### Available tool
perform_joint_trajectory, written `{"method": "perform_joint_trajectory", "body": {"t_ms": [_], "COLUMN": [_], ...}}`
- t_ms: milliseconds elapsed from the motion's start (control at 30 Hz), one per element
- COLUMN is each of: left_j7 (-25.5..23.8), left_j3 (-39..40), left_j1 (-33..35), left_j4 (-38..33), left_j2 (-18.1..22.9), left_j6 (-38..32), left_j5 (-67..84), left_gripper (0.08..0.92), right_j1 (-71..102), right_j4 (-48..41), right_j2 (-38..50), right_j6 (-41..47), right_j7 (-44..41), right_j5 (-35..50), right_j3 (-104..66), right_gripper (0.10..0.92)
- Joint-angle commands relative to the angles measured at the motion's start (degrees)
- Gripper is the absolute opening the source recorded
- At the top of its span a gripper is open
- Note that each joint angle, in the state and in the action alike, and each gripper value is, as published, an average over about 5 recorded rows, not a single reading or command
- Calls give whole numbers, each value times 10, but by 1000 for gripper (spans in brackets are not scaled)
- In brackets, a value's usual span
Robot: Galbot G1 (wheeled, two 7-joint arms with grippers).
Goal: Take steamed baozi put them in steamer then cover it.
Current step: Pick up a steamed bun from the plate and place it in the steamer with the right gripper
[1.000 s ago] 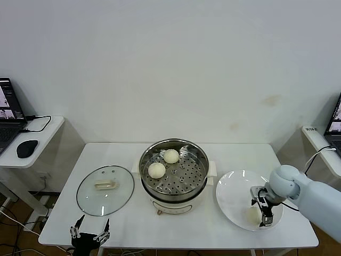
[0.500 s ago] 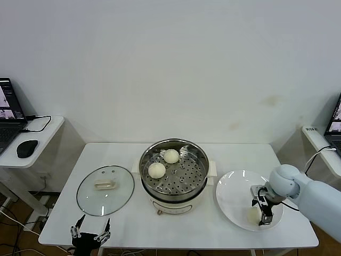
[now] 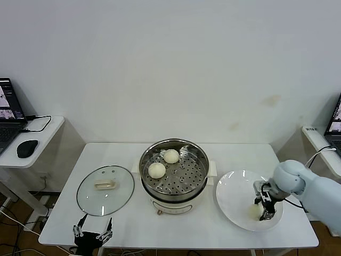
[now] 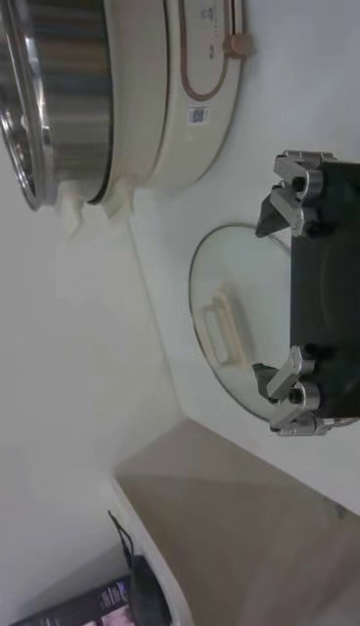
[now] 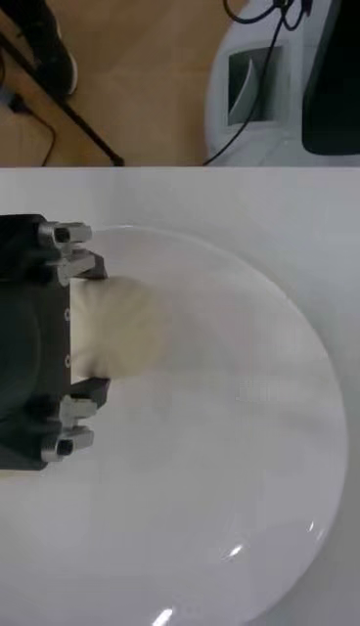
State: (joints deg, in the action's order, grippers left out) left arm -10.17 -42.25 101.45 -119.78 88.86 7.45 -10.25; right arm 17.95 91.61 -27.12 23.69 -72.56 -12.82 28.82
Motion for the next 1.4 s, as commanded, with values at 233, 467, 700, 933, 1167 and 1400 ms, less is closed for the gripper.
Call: {"method": "perform_joint_trajectory", "body": {"t_ms": [233,467,700,933,1167,1400], "left_j7": [4,10,17,20,27,28], "left_j3": [-2,-12,-20,-28,-33,-30], "left_j1": [-8,-13,-10,-9,-5,-3], "left_j4": [-3,-8,-10,-15,-16,-18], "left_j2": [-1,-3,3,11,12,13], "left_j6": [-1,-2,-7,-10,-15,-16], "left_j5": [2,-1,-3,-3,-2,-1], "left_gripper": [823,823,823,823,823,823], "right_j1": [-279,-437,-491,-498,-461,-448], "right_j4": [-29,-149,-291,-327,-312,-214], "right_j2": [-29,-177,-344,-448,-492,-479], "right_j6": [-4,-85,-265,-392,-502,-533], "right_j7": [-33,-59,-92,-130,-121,-112], "right_j5": [136,216,239,238,182,98], "right_j3": [63,148,182,197,227,268], "right_gripper": [611,609,606,608,611,611]}}
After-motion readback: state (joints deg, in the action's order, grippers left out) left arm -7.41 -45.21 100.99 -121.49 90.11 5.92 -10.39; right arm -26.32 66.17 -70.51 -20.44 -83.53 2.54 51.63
